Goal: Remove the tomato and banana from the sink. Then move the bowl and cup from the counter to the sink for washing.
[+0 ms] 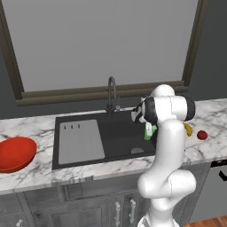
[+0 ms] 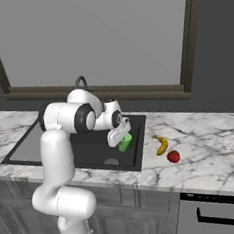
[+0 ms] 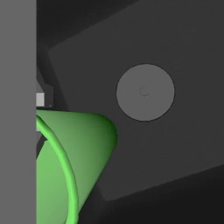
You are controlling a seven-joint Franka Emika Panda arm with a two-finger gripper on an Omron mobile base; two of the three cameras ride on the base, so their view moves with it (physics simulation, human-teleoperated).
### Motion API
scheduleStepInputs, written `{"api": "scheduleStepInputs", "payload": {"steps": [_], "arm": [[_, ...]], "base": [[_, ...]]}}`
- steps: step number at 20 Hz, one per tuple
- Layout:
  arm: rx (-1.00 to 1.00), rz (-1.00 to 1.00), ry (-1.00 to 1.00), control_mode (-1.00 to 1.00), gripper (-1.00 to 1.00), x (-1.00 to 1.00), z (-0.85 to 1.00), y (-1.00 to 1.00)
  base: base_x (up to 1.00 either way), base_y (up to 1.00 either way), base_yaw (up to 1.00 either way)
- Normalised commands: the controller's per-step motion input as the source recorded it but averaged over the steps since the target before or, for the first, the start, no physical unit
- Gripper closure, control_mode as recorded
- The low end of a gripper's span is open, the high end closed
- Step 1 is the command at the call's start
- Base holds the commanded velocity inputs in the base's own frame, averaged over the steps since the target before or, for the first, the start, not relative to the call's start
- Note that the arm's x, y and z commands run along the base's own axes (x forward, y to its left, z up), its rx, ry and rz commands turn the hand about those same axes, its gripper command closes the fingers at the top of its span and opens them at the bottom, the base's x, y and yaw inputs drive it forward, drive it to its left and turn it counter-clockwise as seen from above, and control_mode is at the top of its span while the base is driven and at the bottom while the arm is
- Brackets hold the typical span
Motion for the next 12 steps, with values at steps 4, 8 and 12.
{"api": "scheduleStepInputs", "payload": {"steps": [4, 8, 12], "arm": [[0.00, 0.00, 0.00, -1.00, 1.00, 0.16, -0.23, -0.04], [0.00, 0.00, 0.00, -1.00, 1.00, 0.14, -0.23, -0.06], [0.00, 0.00, 0.00, -1.00, 1.00, 0.15, -0.23, -0.05]], "base": [[0.00, 0.00, 0.00], [0.00, 0.00, 0.00], [0.00, 0.00, 0.00]]}}
